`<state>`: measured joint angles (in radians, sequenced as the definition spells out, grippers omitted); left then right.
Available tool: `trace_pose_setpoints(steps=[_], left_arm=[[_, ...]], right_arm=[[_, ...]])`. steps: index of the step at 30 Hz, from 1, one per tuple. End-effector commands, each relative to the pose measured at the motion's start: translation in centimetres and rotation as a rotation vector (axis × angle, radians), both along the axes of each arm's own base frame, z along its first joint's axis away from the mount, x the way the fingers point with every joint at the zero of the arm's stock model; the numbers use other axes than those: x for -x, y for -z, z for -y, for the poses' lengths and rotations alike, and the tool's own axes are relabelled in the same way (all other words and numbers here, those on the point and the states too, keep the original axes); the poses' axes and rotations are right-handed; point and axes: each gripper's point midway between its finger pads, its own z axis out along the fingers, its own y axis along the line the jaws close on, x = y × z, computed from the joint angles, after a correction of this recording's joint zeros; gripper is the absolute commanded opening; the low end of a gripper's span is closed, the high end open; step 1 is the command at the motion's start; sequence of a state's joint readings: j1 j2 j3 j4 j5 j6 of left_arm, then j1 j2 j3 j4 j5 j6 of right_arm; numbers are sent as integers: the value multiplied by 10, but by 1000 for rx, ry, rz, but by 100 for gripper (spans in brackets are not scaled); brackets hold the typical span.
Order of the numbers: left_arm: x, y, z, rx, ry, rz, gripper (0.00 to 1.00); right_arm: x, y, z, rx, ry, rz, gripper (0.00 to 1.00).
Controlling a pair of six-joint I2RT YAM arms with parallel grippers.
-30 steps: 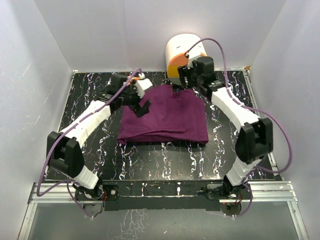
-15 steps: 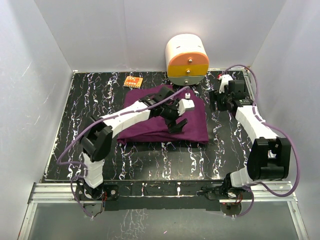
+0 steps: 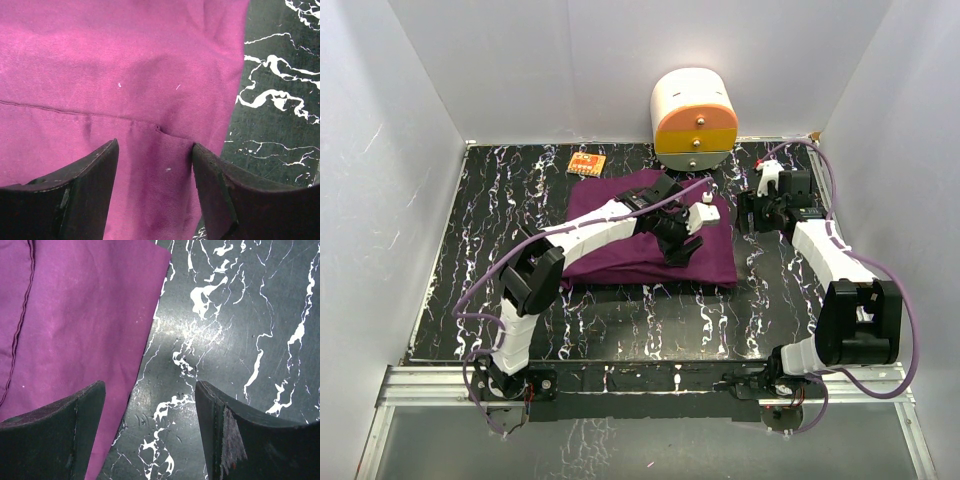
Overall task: Open and lay out the surgical kit
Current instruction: Open the surgical kit at the center of the board.
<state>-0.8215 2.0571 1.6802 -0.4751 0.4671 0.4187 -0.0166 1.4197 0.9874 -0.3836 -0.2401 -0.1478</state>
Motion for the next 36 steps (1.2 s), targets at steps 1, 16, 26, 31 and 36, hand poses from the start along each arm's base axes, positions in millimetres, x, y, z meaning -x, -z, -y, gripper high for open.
trace_pose_setpoints(steps=[1, 16, 26, 31, 36], left_arm=[[3, -12, 5, 11, 13, -11, 56], [-17, -45, -16, -62, -19, 132, 0], [-113, -172, -193, -235, -519, 598, 0], [-100, -224, -405, -409, -1017, 789, 0], [-21, -168, -556, -824, -1280, 859, 57]], right_arm=[[-9, -22, 2, -3, -5, 97, 71], [-9, -28, 5, -2, 2, 117, 71], [-16, -38, 10, 42, -19, 120, 70], [-17, -40, 13, 85, -46, 117, 70], [-13, -35, 6, 76, -97, 93, 70]])
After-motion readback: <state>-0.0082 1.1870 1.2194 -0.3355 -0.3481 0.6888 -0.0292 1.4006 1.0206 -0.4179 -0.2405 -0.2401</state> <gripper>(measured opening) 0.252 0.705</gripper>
